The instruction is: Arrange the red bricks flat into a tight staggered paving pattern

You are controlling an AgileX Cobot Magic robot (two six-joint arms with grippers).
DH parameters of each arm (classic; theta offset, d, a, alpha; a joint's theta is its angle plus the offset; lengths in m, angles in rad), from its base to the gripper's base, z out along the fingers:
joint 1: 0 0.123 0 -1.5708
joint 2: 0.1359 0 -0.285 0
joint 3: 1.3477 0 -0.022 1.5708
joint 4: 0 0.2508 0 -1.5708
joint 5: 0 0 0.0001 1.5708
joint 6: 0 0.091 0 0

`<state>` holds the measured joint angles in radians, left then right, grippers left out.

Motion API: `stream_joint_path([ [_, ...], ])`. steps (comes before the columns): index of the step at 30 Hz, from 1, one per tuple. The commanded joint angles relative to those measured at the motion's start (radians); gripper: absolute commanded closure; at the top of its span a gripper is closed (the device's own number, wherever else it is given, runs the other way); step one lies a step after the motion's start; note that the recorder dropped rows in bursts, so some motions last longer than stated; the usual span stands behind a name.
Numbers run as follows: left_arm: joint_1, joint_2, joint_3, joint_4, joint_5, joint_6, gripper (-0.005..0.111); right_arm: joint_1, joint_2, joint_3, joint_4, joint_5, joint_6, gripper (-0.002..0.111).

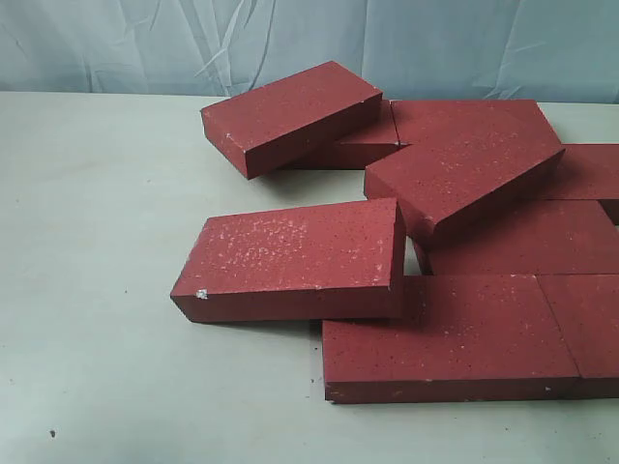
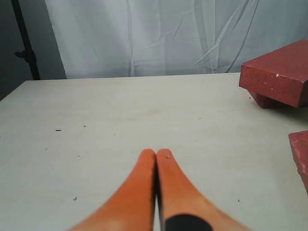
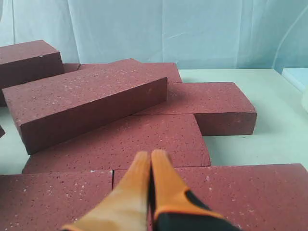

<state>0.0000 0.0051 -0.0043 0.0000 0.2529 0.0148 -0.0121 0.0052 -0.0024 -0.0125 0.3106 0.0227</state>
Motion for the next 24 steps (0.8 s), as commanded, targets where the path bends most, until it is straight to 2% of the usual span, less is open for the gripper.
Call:
stream_joint_path([
  [1,0.003,-0.005,0.004,0.0,-0.013,-0.004,0.107,-0.006,-0.005,0.002,0.001,-0.007,-0.001,0.109],
  [14,0.003,-0.005,0.004,0.0,-0.013,-0.004,0.107,-0.006,-0.005,0.002,-0.003,-0.044,-0.001,0.109],
  [24,0.003,-0.005,0.004,0.0,-0.013,-0.004,0.107,-0.006,-0.005,0.002,-0.003,-0.375,-0.001,0.109],
])
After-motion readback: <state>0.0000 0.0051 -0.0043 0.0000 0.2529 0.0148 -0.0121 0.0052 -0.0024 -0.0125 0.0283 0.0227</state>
